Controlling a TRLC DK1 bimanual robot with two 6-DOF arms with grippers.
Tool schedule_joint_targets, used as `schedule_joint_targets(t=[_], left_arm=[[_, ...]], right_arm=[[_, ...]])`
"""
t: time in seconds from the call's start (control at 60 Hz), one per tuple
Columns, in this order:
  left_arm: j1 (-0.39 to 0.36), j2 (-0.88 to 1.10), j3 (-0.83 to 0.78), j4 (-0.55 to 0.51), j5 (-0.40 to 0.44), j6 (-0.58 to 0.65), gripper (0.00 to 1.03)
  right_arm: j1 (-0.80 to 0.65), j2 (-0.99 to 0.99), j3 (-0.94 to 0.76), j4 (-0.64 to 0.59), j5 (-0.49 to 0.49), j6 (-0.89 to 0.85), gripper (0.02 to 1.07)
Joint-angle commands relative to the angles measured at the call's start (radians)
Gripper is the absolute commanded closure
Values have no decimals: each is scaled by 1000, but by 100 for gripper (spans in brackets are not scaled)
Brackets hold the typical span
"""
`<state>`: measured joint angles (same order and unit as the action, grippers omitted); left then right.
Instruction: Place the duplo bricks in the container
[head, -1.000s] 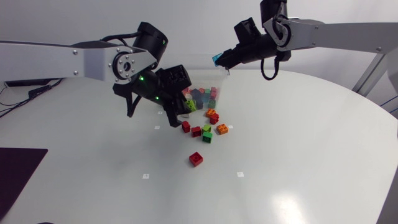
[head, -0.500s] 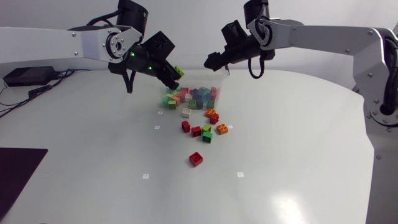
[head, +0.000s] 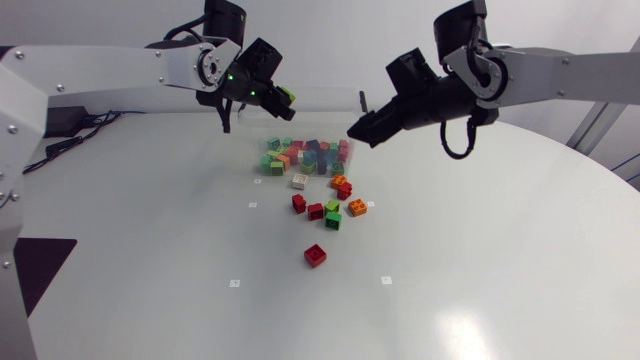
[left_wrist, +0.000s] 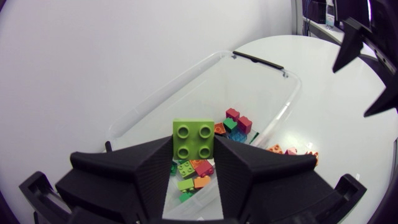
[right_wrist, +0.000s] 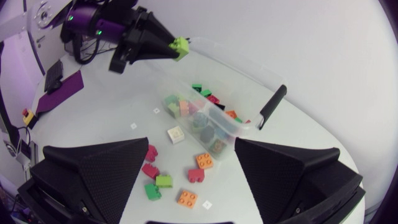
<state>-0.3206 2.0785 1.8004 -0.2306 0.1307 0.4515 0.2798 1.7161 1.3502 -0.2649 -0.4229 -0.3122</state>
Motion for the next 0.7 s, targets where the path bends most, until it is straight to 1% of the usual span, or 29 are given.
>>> schedule_joint_targets(t=[0.0, 0.017, 0.05, 0.2, 0.233, 0.25, 0.283, 0.3, 0.317, 0.383, 0.517, 0.583, 0.683], left_arm=[[11, 60, 73, -10, -9, -30, 62], [12, 69, 86, -18, -9, -30, 58], [14, 81, 103, -24, -9, -31, 53], [23, 121, 157, -49, -14, -39, 53], [25, 129, 171, -55, -14, -42, 50], [25, 130, 174, -56, -14, -42, 48], [25, 134, 180, -59, -16, -42, 38], [25, 135, 183, -61, -19, -40, 25], [23, 137, 185, -62, -22, -40, 20], [23, 146, 205, -79, -25, -36, 6], [23, 152, 226, -105, -25, -36, 5], [22, 144, 224, -119, -25, -36, 5], [20, 107, 195, -131, -25, -31, 5]], right_arm=[[10, -64, -105, 7, -11, -44, 7], [13, -78, -122, 7, -11, -50, 7], [19, -104, -157, 7, -13, -62, 7], [48, -219, -303, -13, -33, -130, 7], [61, -245, -335, -20, -36, -148, 7], [64, -254, -347, -23, -36, -156, 7], [78, -280, -382, -39, -36, -186, 7], [87, -299, -410, -54, -39, -215, 7], [93, -309, -425, -63, -42, -232, 7], [108, -342, -473, -99, -63, -292, 7], [150, -374, -553, -160, -85, -410, 7], [191, -386, -586, -217, -86, -470, 7], [259, -395, -631, -246, -85, -512, 7]])
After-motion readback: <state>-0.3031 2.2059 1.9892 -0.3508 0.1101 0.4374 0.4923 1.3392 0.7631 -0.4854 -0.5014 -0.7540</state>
